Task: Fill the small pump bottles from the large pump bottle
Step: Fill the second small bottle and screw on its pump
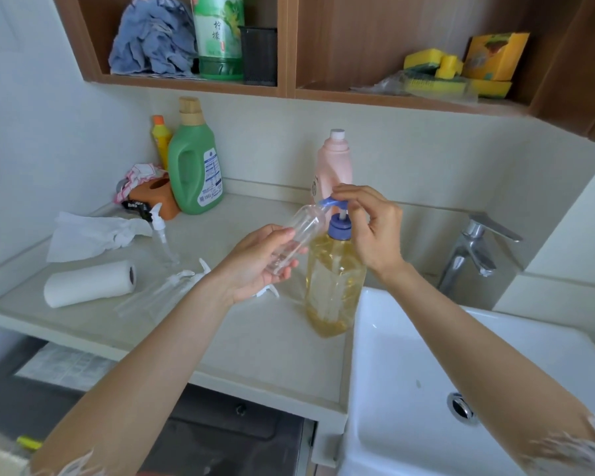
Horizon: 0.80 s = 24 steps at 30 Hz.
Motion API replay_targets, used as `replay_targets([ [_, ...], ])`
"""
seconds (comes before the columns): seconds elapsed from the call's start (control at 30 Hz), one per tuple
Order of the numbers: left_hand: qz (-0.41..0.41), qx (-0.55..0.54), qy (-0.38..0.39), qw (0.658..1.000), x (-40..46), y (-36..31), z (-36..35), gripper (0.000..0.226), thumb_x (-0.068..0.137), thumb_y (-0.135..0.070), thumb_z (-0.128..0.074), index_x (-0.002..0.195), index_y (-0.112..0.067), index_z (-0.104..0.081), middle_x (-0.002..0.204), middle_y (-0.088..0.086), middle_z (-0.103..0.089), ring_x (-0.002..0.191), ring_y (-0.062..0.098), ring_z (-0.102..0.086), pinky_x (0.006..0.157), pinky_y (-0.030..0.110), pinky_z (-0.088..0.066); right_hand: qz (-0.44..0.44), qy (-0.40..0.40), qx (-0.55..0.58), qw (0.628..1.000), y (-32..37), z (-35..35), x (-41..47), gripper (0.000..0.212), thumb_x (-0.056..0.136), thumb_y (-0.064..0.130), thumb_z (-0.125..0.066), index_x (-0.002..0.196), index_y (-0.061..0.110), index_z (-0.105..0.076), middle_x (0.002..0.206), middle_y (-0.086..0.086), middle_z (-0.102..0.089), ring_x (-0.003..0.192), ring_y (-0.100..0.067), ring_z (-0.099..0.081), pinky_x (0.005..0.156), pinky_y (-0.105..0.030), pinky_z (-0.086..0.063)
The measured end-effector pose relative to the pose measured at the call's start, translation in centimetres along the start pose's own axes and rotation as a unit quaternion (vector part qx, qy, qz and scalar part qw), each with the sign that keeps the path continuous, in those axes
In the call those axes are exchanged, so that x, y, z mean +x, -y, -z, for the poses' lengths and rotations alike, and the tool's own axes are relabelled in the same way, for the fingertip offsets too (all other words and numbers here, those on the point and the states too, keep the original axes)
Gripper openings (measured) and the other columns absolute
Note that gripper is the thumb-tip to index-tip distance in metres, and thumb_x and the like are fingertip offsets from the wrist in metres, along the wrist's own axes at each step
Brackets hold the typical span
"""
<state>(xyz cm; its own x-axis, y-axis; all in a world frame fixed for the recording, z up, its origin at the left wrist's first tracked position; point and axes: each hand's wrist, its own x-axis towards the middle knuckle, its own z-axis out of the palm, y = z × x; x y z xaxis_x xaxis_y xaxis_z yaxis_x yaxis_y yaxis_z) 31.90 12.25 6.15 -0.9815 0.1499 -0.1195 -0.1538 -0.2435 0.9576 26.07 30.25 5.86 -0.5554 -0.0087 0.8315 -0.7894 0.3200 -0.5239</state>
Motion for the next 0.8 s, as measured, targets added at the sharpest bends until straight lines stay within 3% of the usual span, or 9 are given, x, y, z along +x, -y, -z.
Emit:
replay_targets([
  [0.33,0.036,0.005,-0.013,0.999,0.6,0.9,0.2,0.015,0.094,-0.021,-0.054,0.082,-0.014,-0.049,0.084,0.008,-0.063,0.052,0.013,-0.052,0.041,0.016,-0.038,-0.012,-0.024,0.013,1.000,-0.6,-1.4,-1.7,0.036,0.073,0.006,-0.036,0.083,-0.002,-0.070,0.091,0.000,-0.066,0.089,-0.008,-0.061,0.083,-0.014,-0.046],
  [0.63,0.029,0.005,0.004,1.000,-0.2,0.2,-0.6,0.015,0.095,-0.029,-0.051,0.094,-0.015,-0.053,0.076,0.003,-0.061,0.047,0.010,-0.051,0.037,0.014,-0.034,-0.012,0.035,0.010,0.999,0.5,0.4,0.3,0.039,0.083,0.011,-0.037,0.091,0.001,-0.073,0.100,-0.003,-0.067,0.099,-0.007,-0.061,0.089,-0.017,-0.045],
  [0.8,0.031,-0.002,0.005,1.000,-0.1,0.4,-0.6,0.017,0.093,-0.031,-0.051,0.095,-0.015,-0.053,0.076,0.003,-0.059,0.045,0.010,-0.049,0.036,0.014,-0.028,-0.009,0.001,0.002,1.000,0.4,-0.1,-0.1,0.036,0.087,0.011,-0.038,0.088,0.001,-0.073,0.096,-0.007,-0.067,0.096,-0.010,-0.062,0.086,-0.016,-0.045],
])
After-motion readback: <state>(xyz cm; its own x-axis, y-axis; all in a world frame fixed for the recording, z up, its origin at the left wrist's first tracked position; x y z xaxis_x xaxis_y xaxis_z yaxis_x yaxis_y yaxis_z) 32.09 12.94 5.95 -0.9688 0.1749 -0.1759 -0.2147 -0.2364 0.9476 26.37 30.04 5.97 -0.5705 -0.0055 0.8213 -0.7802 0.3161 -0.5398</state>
